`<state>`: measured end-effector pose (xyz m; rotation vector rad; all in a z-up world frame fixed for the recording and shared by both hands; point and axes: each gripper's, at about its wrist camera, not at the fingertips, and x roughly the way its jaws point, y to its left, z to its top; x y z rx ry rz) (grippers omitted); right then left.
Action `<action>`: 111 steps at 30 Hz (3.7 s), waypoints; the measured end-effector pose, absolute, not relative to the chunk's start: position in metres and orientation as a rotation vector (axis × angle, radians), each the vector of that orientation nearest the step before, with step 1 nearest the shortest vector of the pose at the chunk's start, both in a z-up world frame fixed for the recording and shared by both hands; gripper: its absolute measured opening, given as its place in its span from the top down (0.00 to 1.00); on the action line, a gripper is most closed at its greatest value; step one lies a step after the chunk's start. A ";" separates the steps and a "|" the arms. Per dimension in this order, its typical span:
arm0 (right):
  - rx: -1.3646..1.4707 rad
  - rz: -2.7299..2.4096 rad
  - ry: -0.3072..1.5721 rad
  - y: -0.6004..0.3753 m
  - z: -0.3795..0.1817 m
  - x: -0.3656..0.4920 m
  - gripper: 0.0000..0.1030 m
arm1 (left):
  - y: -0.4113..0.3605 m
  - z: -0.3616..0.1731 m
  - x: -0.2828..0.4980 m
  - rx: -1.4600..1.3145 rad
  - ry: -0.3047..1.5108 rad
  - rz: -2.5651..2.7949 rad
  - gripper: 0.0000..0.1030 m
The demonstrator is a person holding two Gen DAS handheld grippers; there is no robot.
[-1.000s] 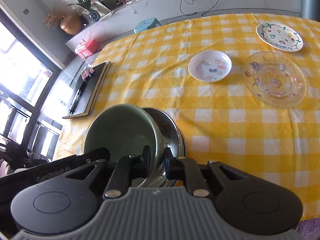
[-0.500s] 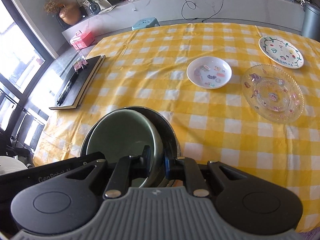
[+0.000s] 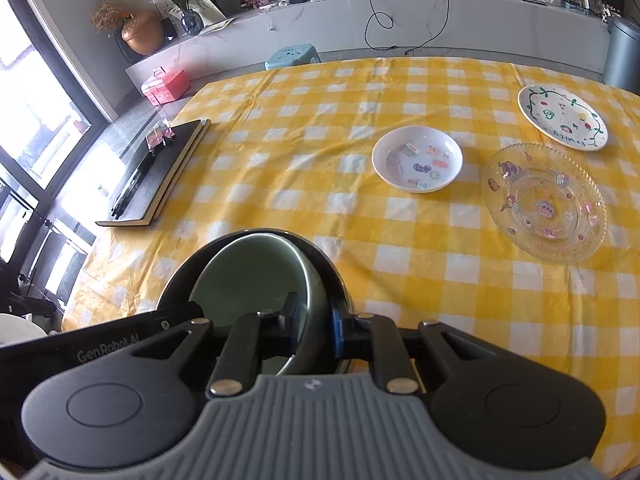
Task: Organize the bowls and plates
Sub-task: 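Lower the pale green bowl into the stack and open the right gripper, then reach the right gripper to the clear glass plate rim and close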
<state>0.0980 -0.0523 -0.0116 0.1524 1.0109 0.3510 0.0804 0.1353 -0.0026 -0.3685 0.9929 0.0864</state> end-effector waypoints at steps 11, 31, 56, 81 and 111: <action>0.243 0.361 0.942 -0.068 0.005 0.096 0.73 | 0.137 0.002 0.081 -0.391 0.974 0.072 0.89; 0.320 0.308 0.936 -0.104 0.001 0.093 0.71 | 0.120 -0.009 0.084 -0.336 0.998 0.082 0.83; 0.370 0.263 0.947 -0.133 -0.012 0.088 0.67 | 0.093 0.035 0.076 -0.211 0.821 0.070 0.69; 0.223 0.044 0.712 -0.240 -0.042 0.101 0.51 | -0.028 -0.013 0.138 -0.271 0.785 -0.188 0.63; 0.366 0.015 0.798 -0.292 -0.105 0.196 0.80 | -0.050 -0.093 0.210 -0.239 0.833 -0.153 0.72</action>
